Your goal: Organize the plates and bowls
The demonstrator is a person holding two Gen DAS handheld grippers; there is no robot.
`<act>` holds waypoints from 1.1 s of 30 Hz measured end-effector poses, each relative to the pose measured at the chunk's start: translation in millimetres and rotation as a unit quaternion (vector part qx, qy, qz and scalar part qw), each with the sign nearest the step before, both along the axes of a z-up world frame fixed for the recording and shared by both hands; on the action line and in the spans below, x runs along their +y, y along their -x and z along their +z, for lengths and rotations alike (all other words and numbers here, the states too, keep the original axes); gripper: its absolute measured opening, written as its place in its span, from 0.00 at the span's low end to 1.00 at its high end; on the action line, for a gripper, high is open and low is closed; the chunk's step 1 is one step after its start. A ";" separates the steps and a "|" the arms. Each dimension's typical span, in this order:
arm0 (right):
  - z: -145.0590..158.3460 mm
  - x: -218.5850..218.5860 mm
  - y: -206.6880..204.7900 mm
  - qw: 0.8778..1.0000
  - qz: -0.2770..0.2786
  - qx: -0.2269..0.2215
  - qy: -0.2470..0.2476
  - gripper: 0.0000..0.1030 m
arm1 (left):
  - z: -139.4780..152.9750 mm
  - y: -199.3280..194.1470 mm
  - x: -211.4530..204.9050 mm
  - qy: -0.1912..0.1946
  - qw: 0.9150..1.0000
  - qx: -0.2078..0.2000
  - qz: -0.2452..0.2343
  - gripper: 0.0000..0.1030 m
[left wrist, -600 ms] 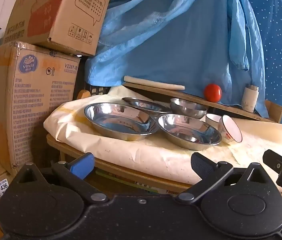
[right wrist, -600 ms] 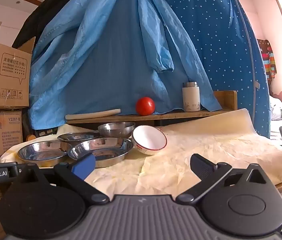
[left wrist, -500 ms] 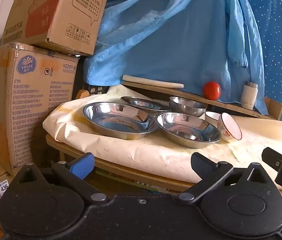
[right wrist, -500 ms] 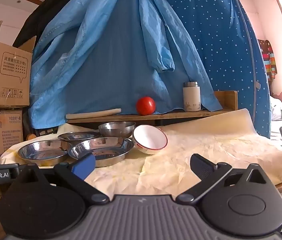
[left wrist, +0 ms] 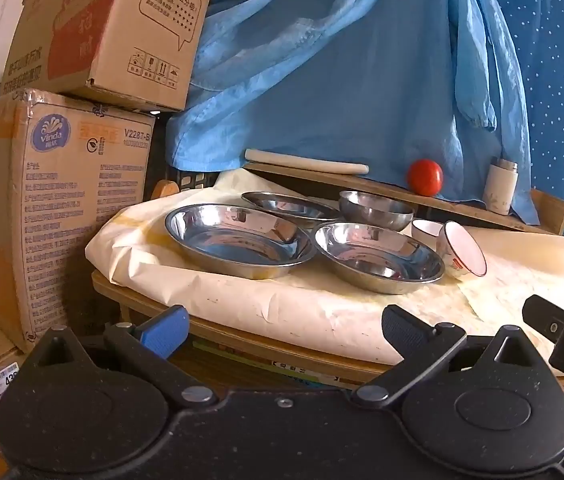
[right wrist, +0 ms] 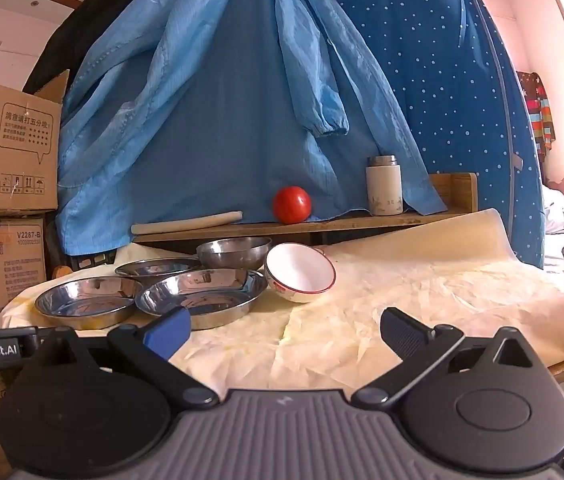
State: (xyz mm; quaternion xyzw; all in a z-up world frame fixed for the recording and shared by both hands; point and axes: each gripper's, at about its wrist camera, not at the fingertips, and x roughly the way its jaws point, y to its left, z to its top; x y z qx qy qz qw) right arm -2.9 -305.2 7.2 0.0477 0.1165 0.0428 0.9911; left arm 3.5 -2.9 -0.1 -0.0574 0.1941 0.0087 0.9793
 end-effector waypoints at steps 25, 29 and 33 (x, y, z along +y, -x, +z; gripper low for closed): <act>-1.7 -1.8 -1.6 1.000 -0.003 0.005 -0.002 1.00 | -0.1 -1.7 -1.8 -0.004 1.000 0.000 -0.002 0.99; -2.0 -2.4 -1.8 1.000 -0.003 0.005 -0.002 1.00 | -0.4 -1.6 -1.7 -0.004 1.000 0.000 -0.002 0.99; -2.1 -2.1 -2.0 1.000 -0.002 0.005 -0.002 1.00 | -0.5 -1.8 -2.0 -0.004 1.000 0.000 -0.002 0.99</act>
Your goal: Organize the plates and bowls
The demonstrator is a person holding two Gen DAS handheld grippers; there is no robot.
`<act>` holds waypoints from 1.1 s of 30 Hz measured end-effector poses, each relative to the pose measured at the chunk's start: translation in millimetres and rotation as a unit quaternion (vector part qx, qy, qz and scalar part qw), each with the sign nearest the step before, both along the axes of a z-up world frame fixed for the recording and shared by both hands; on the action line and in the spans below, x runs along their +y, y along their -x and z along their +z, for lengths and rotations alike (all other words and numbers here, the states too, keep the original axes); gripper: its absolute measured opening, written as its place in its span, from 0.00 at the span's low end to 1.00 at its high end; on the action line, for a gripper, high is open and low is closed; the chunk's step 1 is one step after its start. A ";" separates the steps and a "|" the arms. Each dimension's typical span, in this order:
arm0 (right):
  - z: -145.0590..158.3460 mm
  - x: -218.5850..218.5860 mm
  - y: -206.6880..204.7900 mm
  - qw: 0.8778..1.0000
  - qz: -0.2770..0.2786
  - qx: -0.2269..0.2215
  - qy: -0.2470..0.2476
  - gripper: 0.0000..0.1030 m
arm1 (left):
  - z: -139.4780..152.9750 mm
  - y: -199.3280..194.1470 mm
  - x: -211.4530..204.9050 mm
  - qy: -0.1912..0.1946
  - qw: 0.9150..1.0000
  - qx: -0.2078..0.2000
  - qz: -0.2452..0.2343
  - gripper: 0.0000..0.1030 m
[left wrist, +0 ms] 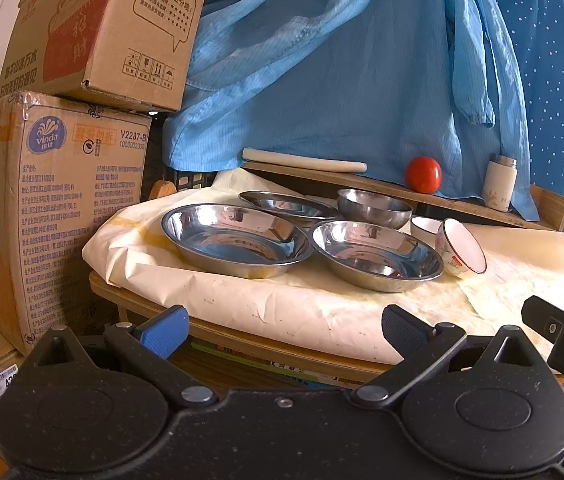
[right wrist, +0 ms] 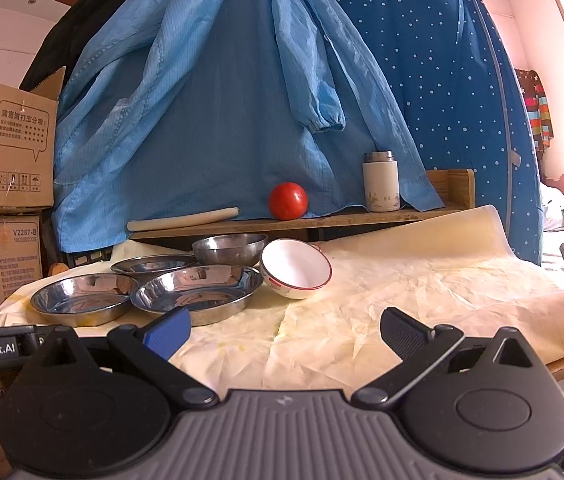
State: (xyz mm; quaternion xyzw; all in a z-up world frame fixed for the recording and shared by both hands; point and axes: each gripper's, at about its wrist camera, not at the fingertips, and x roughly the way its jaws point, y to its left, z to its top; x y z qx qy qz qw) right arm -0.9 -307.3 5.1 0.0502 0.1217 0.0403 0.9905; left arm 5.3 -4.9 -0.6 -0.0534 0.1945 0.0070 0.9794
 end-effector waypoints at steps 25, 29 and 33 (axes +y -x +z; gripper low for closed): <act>-3.1 -0.6 -0.7 1.000 0.000 0.002 -0.001 1.00 | -4.6 -1.6 -0.1 0.001 1.000 0.003 -0.010 0.99; -4.7 -0.4 -1.2 1.000 0.001 0.004 -0.002 1.00 | -4.0 -1.9 -0.4 0.002 1.000 0.003 -0.009 0.99; -5.2 -0.5 -1.2 1.000 0.000 0.004 -0.002 1.00 | -3.9 -1.9 -0.3 0.003 1.000 0.004 -0.010 0.99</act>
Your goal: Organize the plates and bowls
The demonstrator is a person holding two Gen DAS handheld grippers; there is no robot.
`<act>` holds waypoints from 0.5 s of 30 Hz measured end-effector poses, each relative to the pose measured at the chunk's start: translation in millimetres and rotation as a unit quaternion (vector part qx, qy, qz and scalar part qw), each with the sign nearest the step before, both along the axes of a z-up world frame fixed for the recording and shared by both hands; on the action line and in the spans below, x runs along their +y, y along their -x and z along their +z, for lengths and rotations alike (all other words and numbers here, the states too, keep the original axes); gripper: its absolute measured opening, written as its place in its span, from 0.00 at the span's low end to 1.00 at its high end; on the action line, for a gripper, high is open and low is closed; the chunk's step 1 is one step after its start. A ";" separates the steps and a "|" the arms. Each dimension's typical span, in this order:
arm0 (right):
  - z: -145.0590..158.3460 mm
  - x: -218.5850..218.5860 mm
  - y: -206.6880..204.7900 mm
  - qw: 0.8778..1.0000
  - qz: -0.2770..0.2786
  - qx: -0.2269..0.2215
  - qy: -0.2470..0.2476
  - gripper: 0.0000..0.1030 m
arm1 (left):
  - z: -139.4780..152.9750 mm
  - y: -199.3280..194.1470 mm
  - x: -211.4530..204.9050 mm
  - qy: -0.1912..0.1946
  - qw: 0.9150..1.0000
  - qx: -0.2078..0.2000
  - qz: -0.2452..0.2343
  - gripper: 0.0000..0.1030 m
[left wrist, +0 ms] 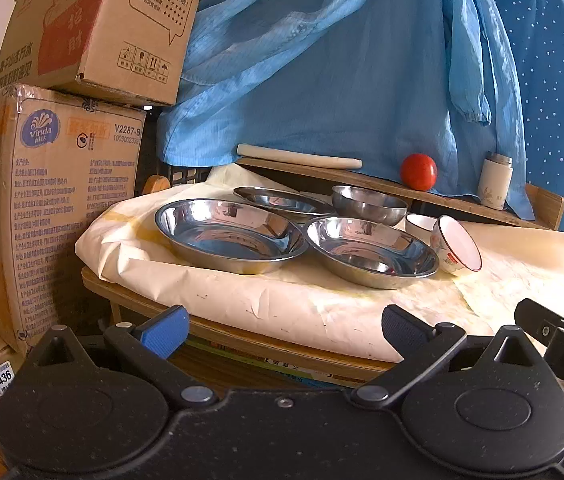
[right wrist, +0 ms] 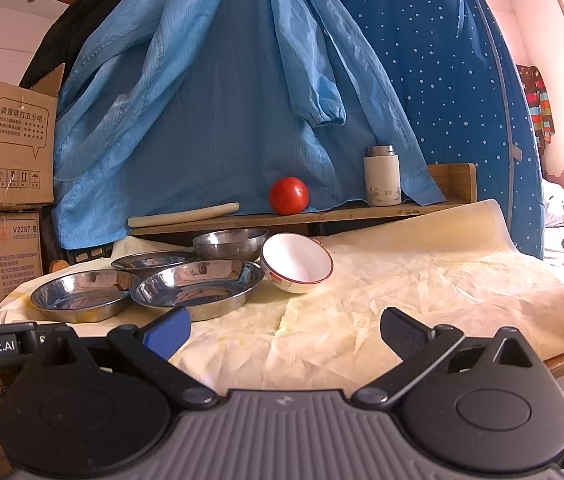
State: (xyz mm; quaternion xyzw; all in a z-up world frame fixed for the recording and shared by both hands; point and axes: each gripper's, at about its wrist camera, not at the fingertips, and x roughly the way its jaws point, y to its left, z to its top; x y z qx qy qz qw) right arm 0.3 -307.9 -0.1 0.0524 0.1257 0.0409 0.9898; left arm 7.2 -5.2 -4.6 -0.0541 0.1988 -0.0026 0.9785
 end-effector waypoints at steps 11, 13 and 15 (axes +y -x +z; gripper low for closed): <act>-0.4 0.0 0.0 1.000 0.000 -0.001 0.000 1.00 | -0.4 -0.7 2.1 0.001 1.000 -0.001 0.011 0.99; -1.1 1.0 -0.5 1.000 0.000 -0.001 0.000 1.00 | -0.1 -1.9 3.1 0.001 1.000 -0.001 0.012 0.99; -1.9 1.4 -1.0 1.000 -0.001 -0.002 0.002 1.00 | 0.9 -3.9 4.4 0.001 1.000 -0.001 0.016 0.99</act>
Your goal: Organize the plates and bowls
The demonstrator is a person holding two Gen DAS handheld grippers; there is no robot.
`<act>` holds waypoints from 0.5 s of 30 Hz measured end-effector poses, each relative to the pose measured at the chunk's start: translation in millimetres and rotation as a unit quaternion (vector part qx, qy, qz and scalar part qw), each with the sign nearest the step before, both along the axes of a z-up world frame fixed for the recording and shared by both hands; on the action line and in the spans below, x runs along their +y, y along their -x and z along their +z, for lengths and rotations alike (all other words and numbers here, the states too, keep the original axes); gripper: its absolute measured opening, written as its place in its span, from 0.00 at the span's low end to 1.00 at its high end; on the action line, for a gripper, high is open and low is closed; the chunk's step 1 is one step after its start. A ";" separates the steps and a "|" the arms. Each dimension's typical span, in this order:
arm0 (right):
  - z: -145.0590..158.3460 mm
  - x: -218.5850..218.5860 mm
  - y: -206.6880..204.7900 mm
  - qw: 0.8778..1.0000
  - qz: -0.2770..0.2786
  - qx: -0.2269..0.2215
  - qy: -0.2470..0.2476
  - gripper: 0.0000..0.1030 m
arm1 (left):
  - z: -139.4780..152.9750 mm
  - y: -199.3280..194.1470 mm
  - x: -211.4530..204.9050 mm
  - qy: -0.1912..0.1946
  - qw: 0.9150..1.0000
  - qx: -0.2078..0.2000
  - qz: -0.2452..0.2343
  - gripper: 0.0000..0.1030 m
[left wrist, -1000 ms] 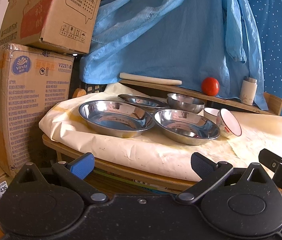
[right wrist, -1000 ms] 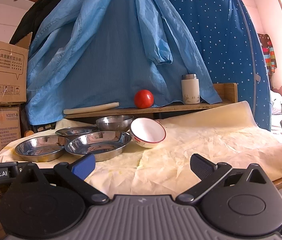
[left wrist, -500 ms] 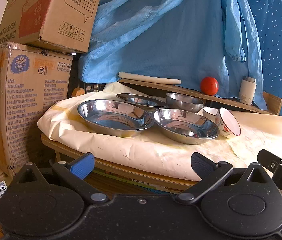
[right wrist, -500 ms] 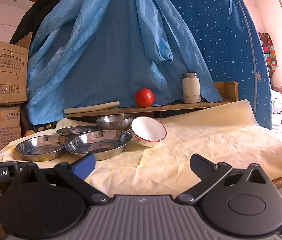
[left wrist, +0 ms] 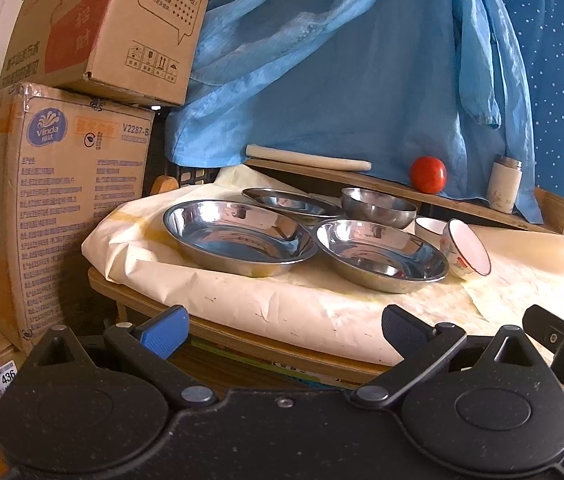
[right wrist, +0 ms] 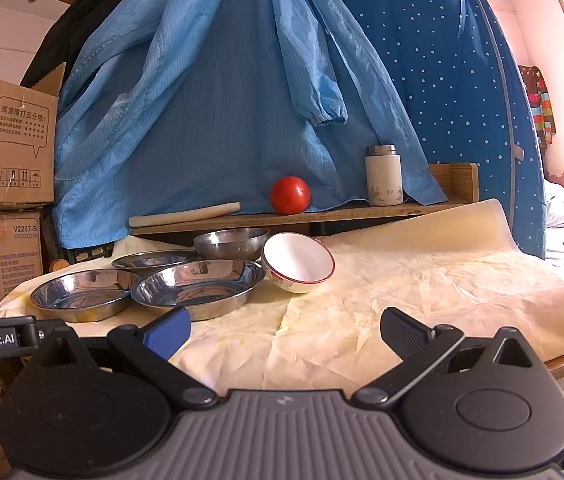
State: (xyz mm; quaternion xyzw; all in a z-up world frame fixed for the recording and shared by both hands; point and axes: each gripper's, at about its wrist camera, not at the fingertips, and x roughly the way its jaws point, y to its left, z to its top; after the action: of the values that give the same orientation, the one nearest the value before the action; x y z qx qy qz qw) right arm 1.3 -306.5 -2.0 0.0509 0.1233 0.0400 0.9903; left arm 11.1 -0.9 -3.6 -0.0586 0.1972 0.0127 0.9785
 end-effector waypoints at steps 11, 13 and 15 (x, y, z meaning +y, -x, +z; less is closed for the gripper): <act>15.9 17.9 -27.7 0.998 0.056 -0.032 0.024 1.00 | 19.5 -37.4 37.2 0.010 0.997 -0.023 0.075 0.99; 21.4 22.9 -40.2 0.997 0.070 -0.032 0.025 1.00 | 22.1 -50.4 44.2 0.013 0.997 -0.018 0.076 0.99; 27.2 30.0 -55.5 0.995 0.095 -0.024 0.020 1.00 | 24.6 -63.6 50.2 0.012 0.997 -0.013 0.075 0.99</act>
State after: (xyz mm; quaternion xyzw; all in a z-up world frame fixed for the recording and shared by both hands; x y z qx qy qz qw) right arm 56.9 -276.5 25.2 0.0182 0.1049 0.1323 0.9855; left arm 74.7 49.3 21.0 -0.0851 0.1794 0.0833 0.9765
